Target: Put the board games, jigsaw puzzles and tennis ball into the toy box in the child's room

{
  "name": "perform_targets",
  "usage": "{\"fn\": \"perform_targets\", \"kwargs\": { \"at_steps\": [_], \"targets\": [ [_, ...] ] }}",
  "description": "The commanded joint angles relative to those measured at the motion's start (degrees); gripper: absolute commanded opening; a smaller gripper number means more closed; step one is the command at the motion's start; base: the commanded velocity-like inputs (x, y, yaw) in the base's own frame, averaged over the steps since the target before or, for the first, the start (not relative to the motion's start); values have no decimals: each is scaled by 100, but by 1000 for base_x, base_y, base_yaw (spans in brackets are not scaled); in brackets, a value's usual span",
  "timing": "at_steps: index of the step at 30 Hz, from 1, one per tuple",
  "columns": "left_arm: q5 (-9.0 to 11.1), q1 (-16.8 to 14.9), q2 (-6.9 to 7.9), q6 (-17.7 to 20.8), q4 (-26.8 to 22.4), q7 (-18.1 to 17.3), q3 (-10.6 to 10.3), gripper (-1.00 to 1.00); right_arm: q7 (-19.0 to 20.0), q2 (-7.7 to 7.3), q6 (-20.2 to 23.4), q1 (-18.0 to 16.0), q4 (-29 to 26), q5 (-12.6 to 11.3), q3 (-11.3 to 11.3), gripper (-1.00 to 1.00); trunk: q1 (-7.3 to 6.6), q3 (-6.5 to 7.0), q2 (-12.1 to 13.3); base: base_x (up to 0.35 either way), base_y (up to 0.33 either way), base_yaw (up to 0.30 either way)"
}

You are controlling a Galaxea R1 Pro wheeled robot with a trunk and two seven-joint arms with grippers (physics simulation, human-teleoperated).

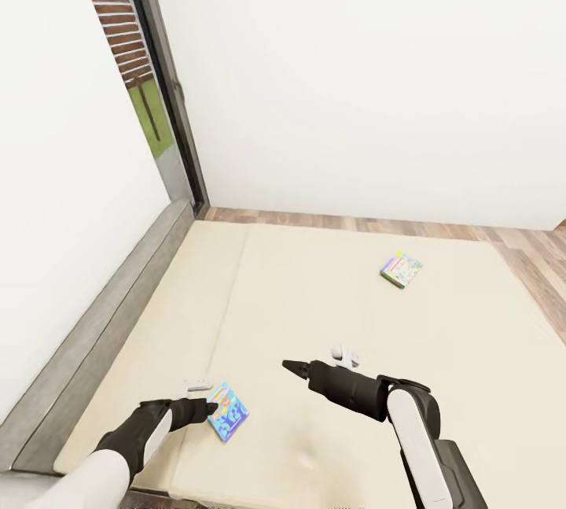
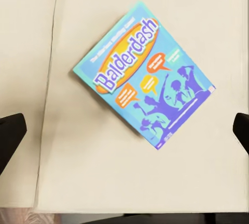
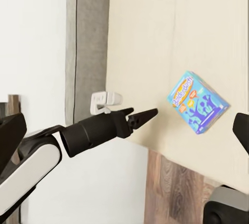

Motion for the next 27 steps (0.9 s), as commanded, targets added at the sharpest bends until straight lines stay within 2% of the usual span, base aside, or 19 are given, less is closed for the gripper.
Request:
{"fn": "perform_targets", "kwargs": {
  "at_steps": [1, 11, 16, 22, 27],
  "targets": [
    [-7, -2, -16, 45, -14, -31, 40, 100, 41, 6, 15, -6, 0, 62, -7, 100, 3, -19, -11, 0, 0, 5],
    [-14, -2, -5, 45, -21, -46, 43, 100, 9, 6, -110, -8, 12, 70, -8, 100, 3, -54, -11, 0, 0, 0],
    [-3, -2, 208, 62, -164, -75, 49, 100, 5, 3, -121, -8, 15, 68, -16, 100, 3, -72, -11, 0, 0, -118],
    [16, -2, 388, 64, -222, -82, 63, 100, 5, 3, -121, -8, 20, 64, -17, 100, 3, -97, -11, 0, 0, -135],
    [20, -2, 454, 63, -230, -83, 66, 100, 5, 3, -121, -8, 30, 63, -17, 100, 3, -117, -11, 0, 0, -135]
  ]
}}
